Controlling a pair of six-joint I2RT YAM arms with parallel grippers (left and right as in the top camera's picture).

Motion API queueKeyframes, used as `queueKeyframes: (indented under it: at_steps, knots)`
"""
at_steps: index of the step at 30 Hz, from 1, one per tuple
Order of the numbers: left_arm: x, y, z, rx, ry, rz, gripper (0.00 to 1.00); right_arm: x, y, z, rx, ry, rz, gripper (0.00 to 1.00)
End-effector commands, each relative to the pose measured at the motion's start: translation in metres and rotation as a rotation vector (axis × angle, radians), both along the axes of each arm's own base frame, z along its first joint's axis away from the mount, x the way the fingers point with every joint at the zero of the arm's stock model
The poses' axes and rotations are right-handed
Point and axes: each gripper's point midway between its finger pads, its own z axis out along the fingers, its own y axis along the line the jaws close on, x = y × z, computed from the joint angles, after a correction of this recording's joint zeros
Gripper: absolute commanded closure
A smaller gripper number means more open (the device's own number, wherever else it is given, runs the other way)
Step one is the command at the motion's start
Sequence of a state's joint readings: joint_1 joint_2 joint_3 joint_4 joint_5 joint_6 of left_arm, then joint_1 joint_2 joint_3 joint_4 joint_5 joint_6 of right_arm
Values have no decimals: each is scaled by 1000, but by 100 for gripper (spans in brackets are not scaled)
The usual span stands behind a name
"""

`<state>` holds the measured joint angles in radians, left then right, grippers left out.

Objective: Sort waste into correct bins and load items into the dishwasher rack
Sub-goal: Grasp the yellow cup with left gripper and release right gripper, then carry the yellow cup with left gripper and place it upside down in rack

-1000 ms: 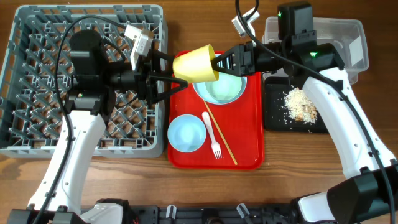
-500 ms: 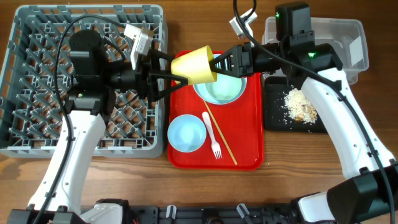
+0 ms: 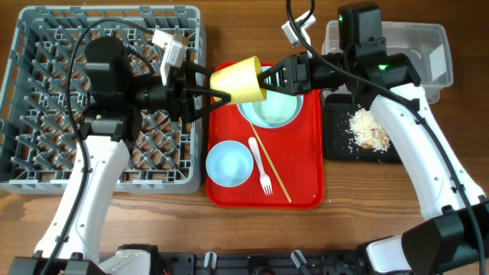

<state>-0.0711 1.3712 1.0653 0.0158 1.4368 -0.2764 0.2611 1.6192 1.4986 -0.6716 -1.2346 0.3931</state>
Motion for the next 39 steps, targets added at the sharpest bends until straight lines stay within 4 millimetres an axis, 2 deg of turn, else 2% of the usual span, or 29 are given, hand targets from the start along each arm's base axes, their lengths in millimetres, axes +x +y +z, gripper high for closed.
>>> queueKeyframes:
  at_steps: [1,16,23,28,34,39]
  knots:
    - [1,-1,4,-1,-13,-4,32,-1,3,0,15,10,20,96]
    - [1,-1,4,-1,-12,-4,48,-2,2,-1,14,13,20,96]
    - [1,-1,4,-1,-12,-3,49,-2,2,-1,14,13,20,94]
    - [4,-1,3,4,-12,15,48,-2,2,-1,14,13,20,86]
    - [13,1,-2,23,2,73,48,0,2,-3,6,11,10,66]
    - [23,4,-13,55,49,142,48,13,-7,-12,-46,60,-75,55]
